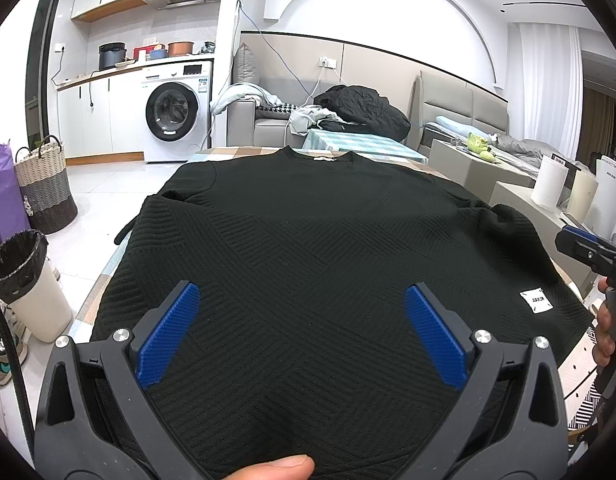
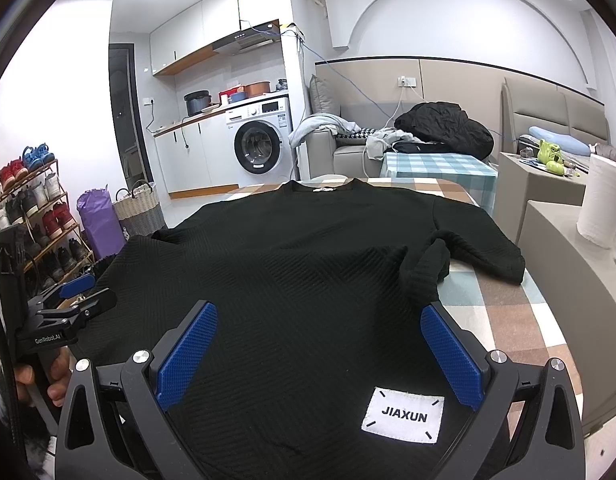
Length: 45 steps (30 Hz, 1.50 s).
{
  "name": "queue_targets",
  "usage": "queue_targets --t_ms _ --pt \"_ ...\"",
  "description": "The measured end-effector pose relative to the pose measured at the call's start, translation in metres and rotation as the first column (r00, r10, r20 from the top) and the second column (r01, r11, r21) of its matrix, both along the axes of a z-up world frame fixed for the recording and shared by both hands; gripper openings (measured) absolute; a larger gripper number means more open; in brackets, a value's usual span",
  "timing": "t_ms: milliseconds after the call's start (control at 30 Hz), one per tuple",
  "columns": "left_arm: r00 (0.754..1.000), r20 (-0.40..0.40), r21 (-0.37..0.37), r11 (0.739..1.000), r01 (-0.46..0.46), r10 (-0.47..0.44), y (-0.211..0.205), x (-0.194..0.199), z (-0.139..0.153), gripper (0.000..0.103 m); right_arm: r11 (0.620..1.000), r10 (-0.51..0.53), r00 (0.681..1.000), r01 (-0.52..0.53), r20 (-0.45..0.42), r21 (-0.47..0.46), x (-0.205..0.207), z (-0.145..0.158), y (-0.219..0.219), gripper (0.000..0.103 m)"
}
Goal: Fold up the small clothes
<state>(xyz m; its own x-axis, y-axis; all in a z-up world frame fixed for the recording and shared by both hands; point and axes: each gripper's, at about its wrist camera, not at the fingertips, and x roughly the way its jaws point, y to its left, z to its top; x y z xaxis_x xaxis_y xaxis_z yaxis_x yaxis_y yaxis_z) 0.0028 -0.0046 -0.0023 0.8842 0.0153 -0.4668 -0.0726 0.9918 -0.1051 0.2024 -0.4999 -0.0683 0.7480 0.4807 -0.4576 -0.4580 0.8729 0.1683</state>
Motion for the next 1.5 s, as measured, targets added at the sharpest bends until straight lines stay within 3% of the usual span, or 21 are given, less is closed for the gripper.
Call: queue_targets --t_ms 1100,1500 --pt "1.0 -0.008 -0.009 1.0 -0.003 0.003 -0.006 0.0 -0.003 0.102 1.0 -0.025 1.0 0.025 -0.008 0.016 0.005 0.002 -0.002 0.103" --pt "1.0 0.009 -0.017 1.0 -0.025 0.025 0.009 0.011 0.012 0.102 0.997 -0.075 0.993 0.077 -0.088 0.013 0.02 0.004 -0.006 0.103"
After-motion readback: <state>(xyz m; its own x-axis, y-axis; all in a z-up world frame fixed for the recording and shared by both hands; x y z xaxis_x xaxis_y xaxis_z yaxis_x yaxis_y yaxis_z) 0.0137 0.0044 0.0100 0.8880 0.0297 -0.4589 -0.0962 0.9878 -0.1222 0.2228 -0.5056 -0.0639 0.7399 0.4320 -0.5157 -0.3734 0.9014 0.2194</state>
